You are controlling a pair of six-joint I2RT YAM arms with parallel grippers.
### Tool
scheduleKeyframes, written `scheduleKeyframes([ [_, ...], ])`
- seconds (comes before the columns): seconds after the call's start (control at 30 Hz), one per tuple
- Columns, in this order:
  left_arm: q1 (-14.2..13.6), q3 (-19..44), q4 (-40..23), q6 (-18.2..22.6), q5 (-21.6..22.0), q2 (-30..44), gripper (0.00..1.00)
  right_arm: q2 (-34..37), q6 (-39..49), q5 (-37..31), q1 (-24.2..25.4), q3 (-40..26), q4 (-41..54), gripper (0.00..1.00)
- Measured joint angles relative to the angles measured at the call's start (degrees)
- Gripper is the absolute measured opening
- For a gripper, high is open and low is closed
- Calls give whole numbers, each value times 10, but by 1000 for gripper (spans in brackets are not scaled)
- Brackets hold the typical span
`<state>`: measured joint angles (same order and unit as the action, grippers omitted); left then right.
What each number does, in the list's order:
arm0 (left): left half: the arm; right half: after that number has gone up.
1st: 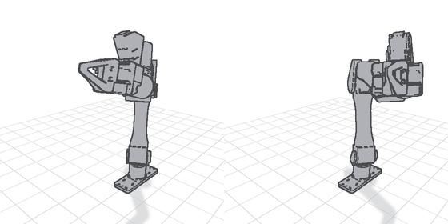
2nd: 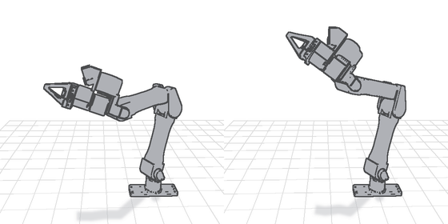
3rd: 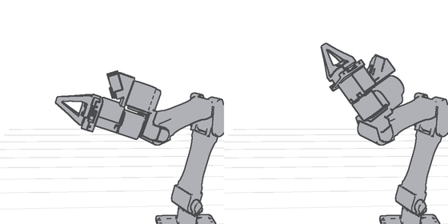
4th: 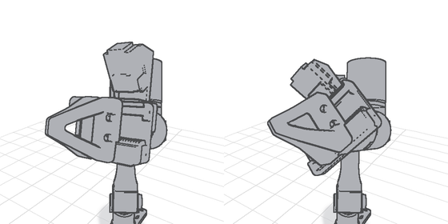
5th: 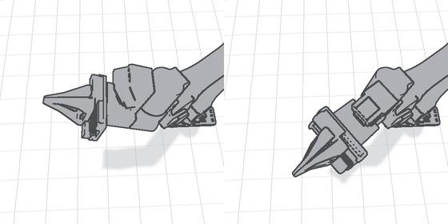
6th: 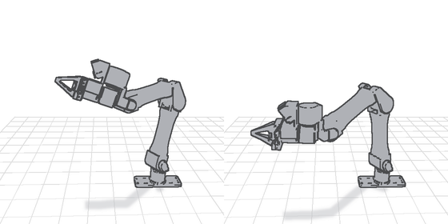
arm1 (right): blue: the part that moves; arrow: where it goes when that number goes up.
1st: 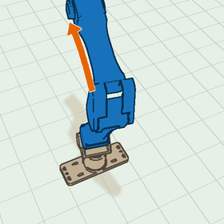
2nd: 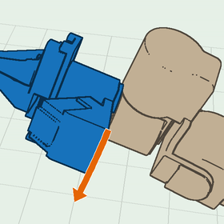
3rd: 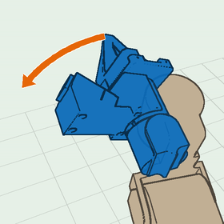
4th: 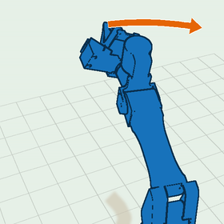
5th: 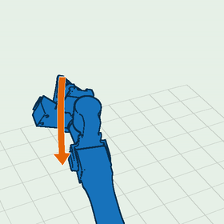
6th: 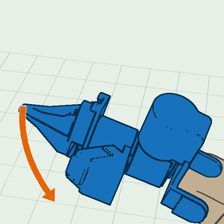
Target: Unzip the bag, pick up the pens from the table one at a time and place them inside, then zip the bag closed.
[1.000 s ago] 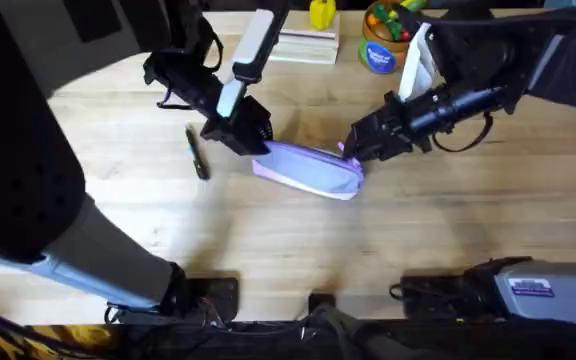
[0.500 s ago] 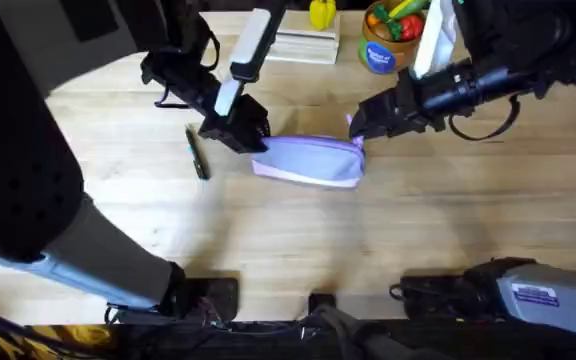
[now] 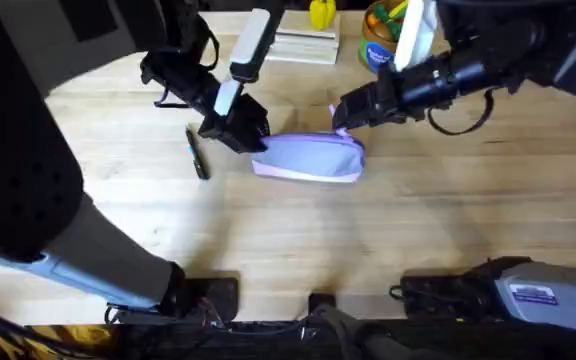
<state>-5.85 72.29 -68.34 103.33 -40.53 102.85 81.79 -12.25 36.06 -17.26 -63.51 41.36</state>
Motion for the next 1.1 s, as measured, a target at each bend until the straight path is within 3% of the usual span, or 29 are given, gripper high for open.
scheduleKeyframes([
  [0.5,2,0,0,0,5,0,42,125,-131,4,-141,-1,-273,31],
  [0.7,4,0,2,-1,13,0,42,162,-196,24,-163,-1,-365,31],
  [0.9,12,1,0,0,19,0,42,170,-220,28,-167,-1,-380,38],
  [1.03,11,1,0,0,19,0,42,170,-217,38,-167,-3,-386,224],
  [1.1,11,1,0,0,21,0,42,169,-206,43,-161,-6,-382,392],
])
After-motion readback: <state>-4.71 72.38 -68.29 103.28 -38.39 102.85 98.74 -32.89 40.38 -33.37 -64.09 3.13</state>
